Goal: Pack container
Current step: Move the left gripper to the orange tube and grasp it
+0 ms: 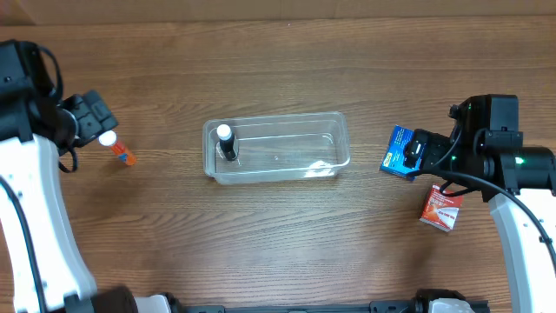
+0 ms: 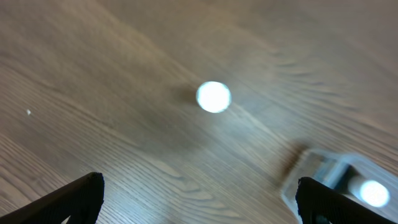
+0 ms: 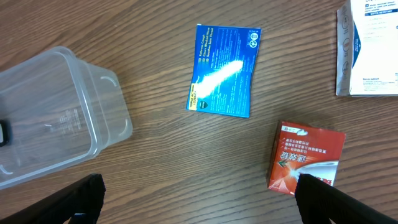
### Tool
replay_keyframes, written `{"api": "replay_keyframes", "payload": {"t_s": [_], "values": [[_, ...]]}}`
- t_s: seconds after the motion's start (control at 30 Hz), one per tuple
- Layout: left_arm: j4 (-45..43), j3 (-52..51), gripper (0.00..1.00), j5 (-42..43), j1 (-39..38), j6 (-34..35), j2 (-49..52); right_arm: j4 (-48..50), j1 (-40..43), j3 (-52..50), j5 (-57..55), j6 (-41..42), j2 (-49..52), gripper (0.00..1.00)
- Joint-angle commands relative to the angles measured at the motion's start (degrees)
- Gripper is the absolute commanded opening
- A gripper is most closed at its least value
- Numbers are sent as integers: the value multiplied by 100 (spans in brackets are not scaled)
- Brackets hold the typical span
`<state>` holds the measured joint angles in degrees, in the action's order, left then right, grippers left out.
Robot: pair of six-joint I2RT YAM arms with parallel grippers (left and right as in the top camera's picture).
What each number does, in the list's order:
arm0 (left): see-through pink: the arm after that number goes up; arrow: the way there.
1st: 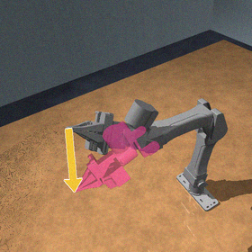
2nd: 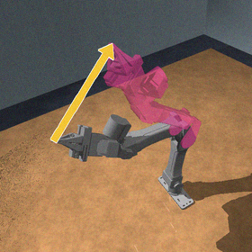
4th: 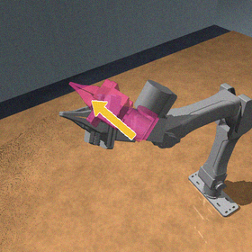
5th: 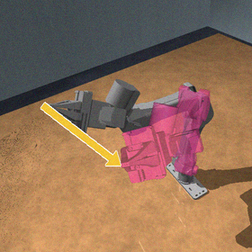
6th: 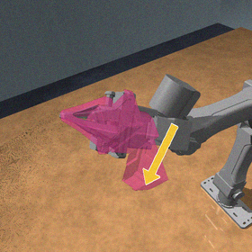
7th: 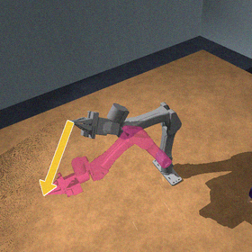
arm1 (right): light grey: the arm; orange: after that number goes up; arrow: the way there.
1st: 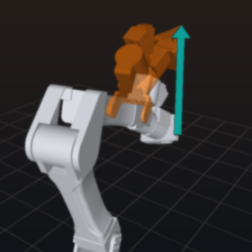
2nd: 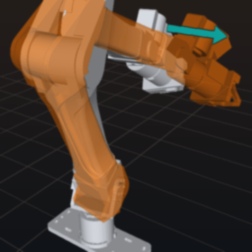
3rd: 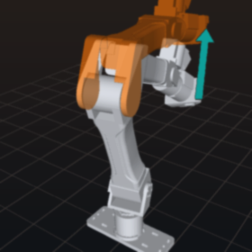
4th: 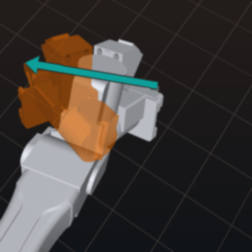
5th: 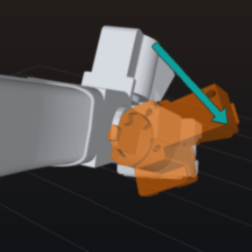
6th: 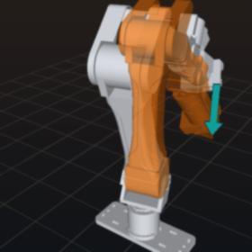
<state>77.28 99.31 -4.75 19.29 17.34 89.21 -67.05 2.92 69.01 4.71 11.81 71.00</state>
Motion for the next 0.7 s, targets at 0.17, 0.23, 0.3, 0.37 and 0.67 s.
{"api": "replay_keyframes", "payload": {"t_s": [0.17, 0.23, 0.3, 0.37, 0.67], "values": [[-363, -122, 100, 468, 131, -409, 1436, 28, 11, 153, 52, 20, 39, 100], [-398, -122, 100, 463, 131, -411, 1707, 28, 11, 153, 52, 20, 39, 100], [-400, -122, 100, 461, 131, -415, 1886, 31, 11, 153, 52, 20, 39, 100], [-404, -122, 100, 459, 131, -409, 2070, 31, 11, 153, 52, 20, 39, 100], [-472, -122, 100, 437, 131, -409, 2752, 26, 11, 153, 52, 20, 39, 100]]}}
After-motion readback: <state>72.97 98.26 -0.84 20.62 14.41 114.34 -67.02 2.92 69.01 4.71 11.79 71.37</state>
